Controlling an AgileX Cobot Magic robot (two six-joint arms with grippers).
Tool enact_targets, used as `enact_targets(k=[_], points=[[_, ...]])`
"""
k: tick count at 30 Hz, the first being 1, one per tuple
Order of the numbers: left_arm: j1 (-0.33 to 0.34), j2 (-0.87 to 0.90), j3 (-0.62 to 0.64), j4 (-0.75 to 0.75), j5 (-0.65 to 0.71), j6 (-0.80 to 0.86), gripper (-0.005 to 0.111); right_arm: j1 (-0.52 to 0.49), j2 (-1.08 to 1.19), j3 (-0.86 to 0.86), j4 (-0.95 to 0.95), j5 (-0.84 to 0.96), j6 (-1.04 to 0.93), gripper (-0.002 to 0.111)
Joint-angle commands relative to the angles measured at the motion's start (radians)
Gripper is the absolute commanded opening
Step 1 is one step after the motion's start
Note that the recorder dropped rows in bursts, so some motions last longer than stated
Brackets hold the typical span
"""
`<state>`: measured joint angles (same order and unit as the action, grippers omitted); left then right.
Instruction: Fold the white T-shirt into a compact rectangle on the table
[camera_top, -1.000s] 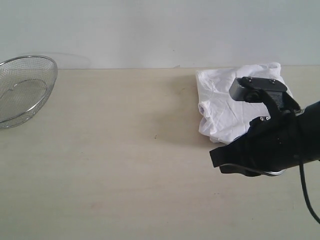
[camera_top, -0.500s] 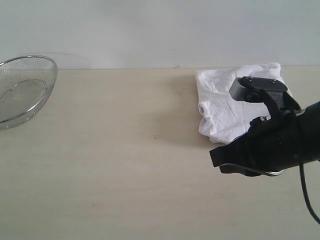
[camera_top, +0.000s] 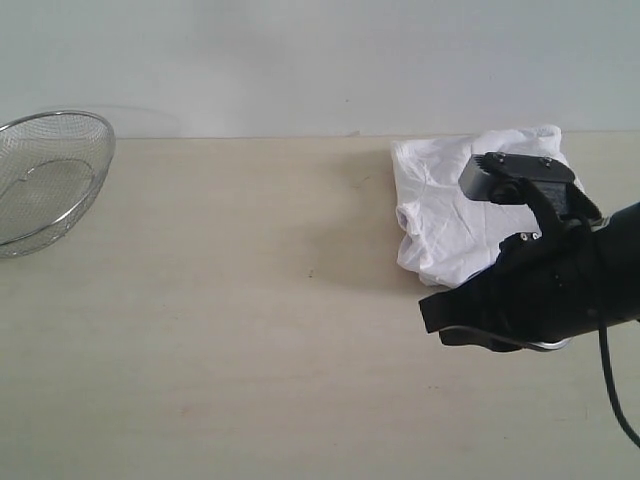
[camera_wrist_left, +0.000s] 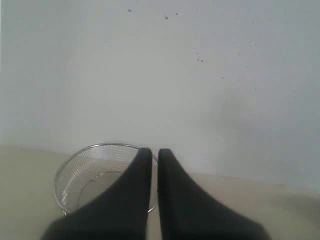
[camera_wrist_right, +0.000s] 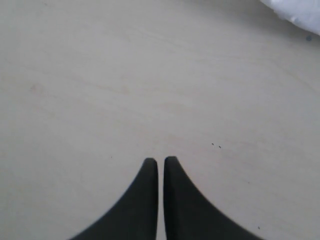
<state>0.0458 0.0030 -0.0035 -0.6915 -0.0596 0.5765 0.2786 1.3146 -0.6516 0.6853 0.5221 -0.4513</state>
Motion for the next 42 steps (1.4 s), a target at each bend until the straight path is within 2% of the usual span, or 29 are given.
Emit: enact_targets(k=[1, 2, 4, 5, 7, 12, 29, 31, 37, 42], points=[[0.002, -0.003, 0.004, 0.008, 0.083, 0.021, 0.004, -0.001, -0.010, 0.001, 0.000, -0.010, -0.005, 0.000], [0.002, -0.003, 0.004, 0.039, 0.132, 0.011, 0.004, -0.001, -0.010, 0.001, 0.000, -0.010, -0.005, 0.000], [0.002, -0.003, 0.004, 0.330, 0.256, -0.252, 0.004, -0.001, -0.010, 0.001, 0.000, -0.010, -0.005, 0.000], [0.002, -0.003, 0.004, 0.560, 0.316, -0.497, 0.004, -0.001, -0.010, 0.001, 0.000, -0.010, -0.005, 0.000], [0.002, -0.003, 0.004, 0.668, 0.328, -0.632, 0.004, -0.001, -0.010, 0.001, 0.000, -0.010, -0.005, 0.000], [0.002, -0.003, 0.004, 0.596, 0.340, -0.630, 0.004, -0.001, -0.010, 0.001, 0.000, -0.010, -0.003, 0.000], [0.002, -0.003, 0.004, 0.602, 0.338, -0.630, 0.004, -0.001, -0.010, 0.001, -0.009, -0.010, -0.016, 0.000], [0.002, -0.003, 0.004, 0.602, 0.338, -0.630, 0.004, -0.001, -0.010, 0.001, -0.057, -0.033, -0.080, 0.000], [0.002, -0.003, 0.004, 0.602, 0.342, -0.630, 0.004, -0.001, -0.025, 0.001, -0.068, -0.075, -0.084, 0.000], [0.002, -0.003, 0.004, 0.602, 0.342, -0.630, 0.004, -0.001, -0.064, 0.016, -0.067, -0.192, -0.082, 0.000]])
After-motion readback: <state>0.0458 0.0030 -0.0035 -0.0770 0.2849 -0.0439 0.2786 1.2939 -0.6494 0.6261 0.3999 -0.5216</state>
